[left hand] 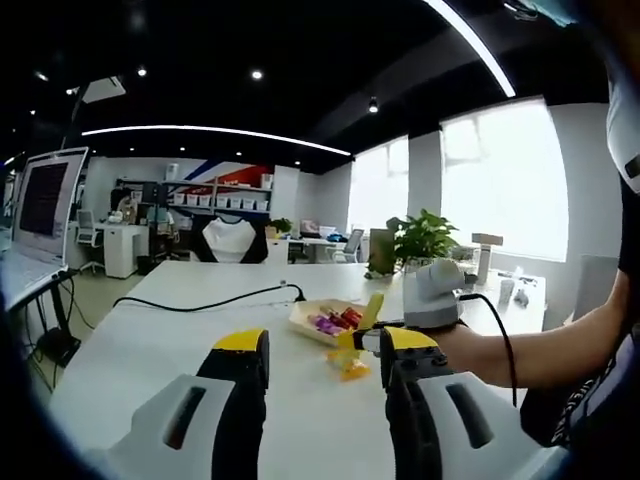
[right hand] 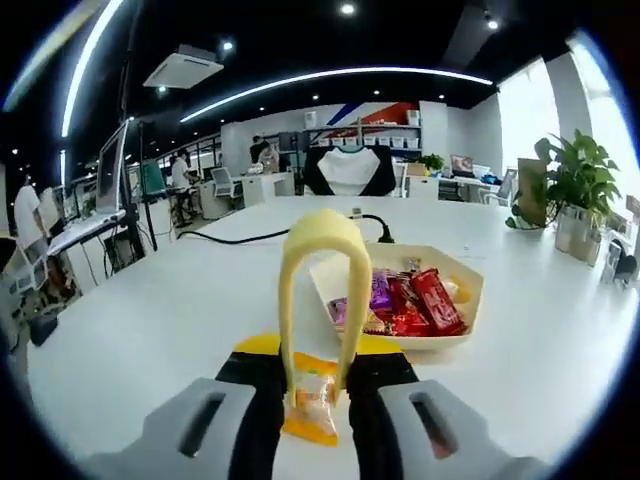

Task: Place the target food into the container with the food tongs after gripping and lifting it, then release it inside without dropping or visibly crushing the food.

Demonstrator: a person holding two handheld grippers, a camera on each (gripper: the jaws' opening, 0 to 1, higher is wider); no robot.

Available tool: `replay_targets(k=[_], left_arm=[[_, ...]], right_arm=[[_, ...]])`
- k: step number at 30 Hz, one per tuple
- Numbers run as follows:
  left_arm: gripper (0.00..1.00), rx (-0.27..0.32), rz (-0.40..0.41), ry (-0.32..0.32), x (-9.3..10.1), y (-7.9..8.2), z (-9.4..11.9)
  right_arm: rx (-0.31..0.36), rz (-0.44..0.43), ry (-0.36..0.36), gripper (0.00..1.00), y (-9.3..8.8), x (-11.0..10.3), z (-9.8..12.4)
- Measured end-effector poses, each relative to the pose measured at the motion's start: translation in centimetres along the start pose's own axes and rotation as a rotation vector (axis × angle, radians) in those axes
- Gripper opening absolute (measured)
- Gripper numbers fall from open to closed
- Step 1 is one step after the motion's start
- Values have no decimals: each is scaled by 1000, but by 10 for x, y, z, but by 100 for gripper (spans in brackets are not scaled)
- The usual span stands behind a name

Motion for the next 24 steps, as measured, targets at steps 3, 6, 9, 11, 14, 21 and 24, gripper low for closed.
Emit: replay_targets(k=[3, 6, 9, 11, 14, 21, 24], left_arm=[[47, -5, 1, 5, -1, -1, 1], [47, -12, -7, 3, 0, -2, 1], [47, -14, -11, 1, 1, -1, 1], [47, -13, -17, -3, 3, 0, 0], [47, -13, -24, -5, 4, 0, -1], [50, -12, -34, 4, 7, 1, -2], [48, -12, -33, -2, 9, 0, -3]], right_arm=[[15, -39, 30, 18, -1, 9, 5], [19, -23, 27, 18, -1, 10, 9], [33, -52, 34, 18, 0, 11, 12], [34, -40, 40, 18, 1, 9, 13], [35, -17, 44, 18, 4, 7, 16], [21, 33, 24, 19, 15, 7, 27], [72, 11, 34, 19, 25, 11, 32]])
Point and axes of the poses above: the point that each gripper's makers call its tool centre point, and the gripper's own axes: z roughly backward along the fingers, x roughly to its right, y roughly out of its top, the point moved 8 cm from there along z, roughly backward along the fingers, and after that the axes turned 15 degrees about y, right-handed, at the moved point
